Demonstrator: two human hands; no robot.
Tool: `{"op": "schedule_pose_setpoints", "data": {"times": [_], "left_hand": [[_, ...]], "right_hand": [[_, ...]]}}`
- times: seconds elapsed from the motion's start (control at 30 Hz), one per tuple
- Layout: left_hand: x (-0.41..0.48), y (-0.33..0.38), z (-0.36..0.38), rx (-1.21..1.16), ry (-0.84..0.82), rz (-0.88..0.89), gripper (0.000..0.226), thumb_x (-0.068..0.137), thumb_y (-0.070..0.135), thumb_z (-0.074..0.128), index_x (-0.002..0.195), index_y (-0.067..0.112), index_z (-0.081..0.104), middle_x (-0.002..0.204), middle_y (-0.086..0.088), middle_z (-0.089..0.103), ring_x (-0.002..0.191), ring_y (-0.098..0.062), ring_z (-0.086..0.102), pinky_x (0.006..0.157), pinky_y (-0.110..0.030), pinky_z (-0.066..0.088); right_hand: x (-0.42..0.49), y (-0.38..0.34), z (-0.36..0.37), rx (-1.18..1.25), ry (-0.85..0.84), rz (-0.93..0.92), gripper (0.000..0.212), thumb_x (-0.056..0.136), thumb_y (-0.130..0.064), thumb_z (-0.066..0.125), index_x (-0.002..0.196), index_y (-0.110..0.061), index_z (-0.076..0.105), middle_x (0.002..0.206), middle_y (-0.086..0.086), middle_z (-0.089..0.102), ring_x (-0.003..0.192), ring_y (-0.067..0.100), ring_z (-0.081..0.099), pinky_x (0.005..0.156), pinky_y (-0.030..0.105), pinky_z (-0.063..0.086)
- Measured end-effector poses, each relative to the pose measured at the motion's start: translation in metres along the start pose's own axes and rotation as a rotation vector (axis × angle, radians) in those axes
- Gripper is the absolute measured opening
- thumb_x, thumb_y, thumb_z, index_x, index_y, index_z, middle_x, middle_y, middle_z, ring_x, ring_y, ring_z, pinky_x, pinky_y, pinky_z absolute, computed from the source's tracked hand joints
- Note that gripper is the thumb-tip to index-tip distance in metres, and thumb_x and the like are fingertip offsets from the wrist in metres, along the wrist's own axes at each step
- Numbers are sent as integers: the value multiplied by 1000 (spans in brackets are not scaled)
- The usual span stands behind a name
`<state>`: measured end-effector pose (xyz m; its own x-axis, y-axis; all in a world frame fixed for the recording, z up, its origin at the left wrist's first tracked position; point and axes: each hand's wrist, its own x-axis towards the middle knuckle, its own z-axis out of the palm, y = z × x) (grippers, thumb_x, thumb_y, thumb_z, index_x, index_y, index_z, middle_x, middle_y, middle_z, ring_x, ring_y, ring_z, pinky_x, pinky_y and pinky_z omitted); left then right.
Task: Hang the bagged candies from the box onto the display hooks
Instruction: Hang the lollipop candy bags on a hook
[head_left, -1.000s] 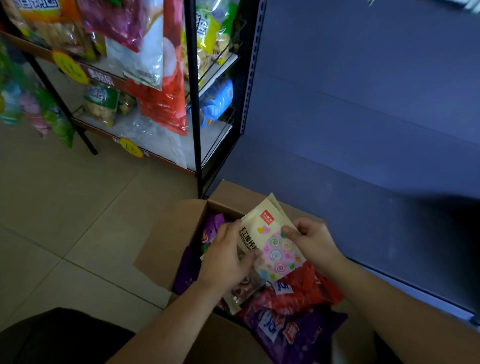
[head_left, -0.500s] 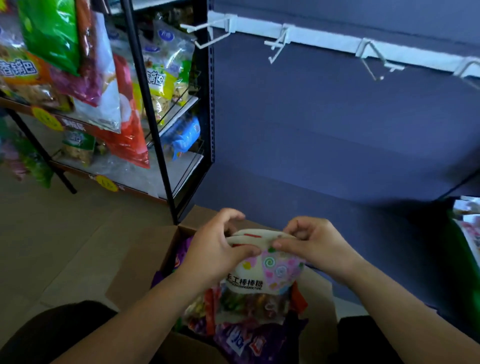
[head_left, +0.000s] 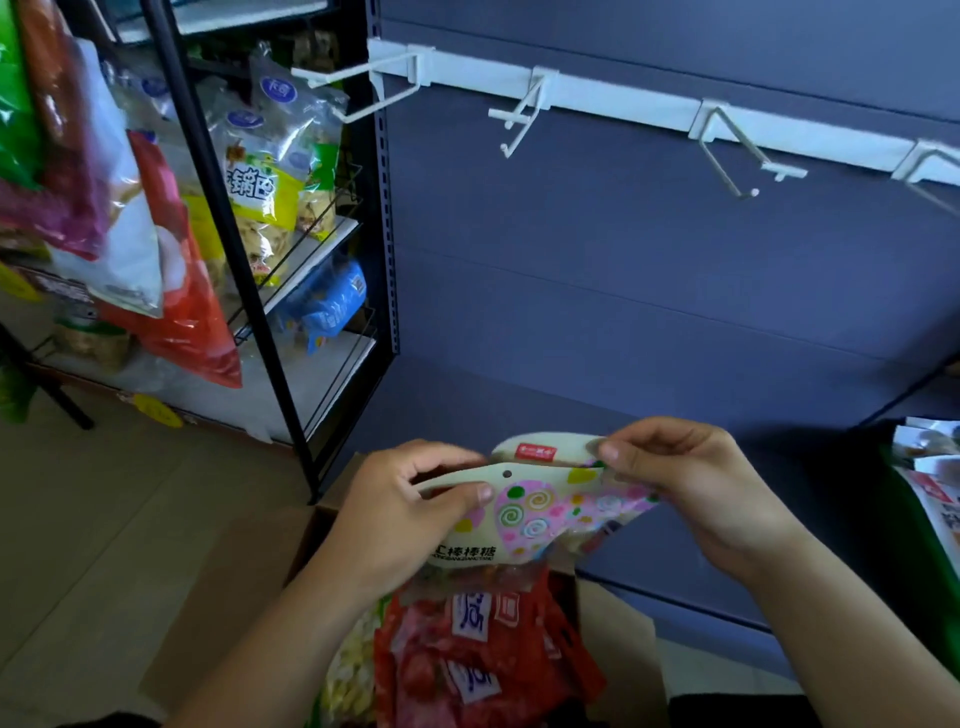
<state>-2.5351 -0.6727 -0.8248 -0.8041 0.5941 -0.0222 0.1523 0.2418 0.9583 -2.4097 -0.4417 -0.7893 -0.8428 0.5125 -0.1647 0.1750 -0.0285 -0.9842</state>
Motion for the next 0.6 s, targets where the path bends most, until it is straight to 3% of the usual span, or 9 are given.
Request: {"op": "schedule_pose_setpoints", "data": {"times": [0.1, 0.23, 0.33, 0.43, 0.5, 0.6], "left_hand": [[10, 4, 2, 63, -65, 68, 8, 86, 22, 79, 82, 29, 80, 86, 3, 68, 79, -12, 69, 73, -41, 56], [16, 10, 5, 21, -31, 33, 11, 91, 18, 73, 88, 25, 80, 86, 8, 77, 81, -8, 73, 69, -33, 59], [12, 17, 7, -15, -10, 20, 18, 93, 15, 71, 101, 29, 80, 94, 15, 78, 84, -1, 74, 61, -22, 57], [6, 27, 10, -1, 18, 63, 22, 94, 14, 68, 105, 30, 77, 97, 16, 76, 88, -2, 73, 69, -24, 59], [0, 35, 12, -9, 47, 74, 21, 93, 14, 68, 105, 29, 77, 93, 17, 77, 84, -2, 73, 70, -24, 59], [-8, 52, 14, -23, 138, 118, 20, 90, 10, 69, 98, 27, 78, 81, 18, 76, 71, 3, 68, 62, -13, 49]], "right_hand": [[5, -1, -1, 58, 115, -39, 19, 69, -18, 83, 80, -3, 78, 82, 18, 77, 70, 24, 72, 64, 30, 59], [9, 0, 1, -45, 212, -107, 2, 82, -11, 81, 83, -11, 82, 85, 14, 79, 76, 25, 73, 77, 43, 61], [7, -3, 1, -142, 286, -158, 11, 85, -11, 80, 80, -20, 82, 80, 7, 80, 75, 22, 75, 81, 49, 61], [-1, -9, 1, -187, 323, -193, 11, 85, -14, 81, 79, -23, 81, 78, 3, 80, 77, 24, 77, 80, 51, 63], [-10, -14, 2, -170, 344, -196, 8, 84, -16, 83, 78, -20, 81, 77, 3, 80, 76, 23, 77, 78, 52, 62], [-29, -26, 3, -93, 325, -195, 4, 83, -16, 84, 79, -16, 82, 80, 7, 80, 80, 28, 77, 80, 51, 62]]}}
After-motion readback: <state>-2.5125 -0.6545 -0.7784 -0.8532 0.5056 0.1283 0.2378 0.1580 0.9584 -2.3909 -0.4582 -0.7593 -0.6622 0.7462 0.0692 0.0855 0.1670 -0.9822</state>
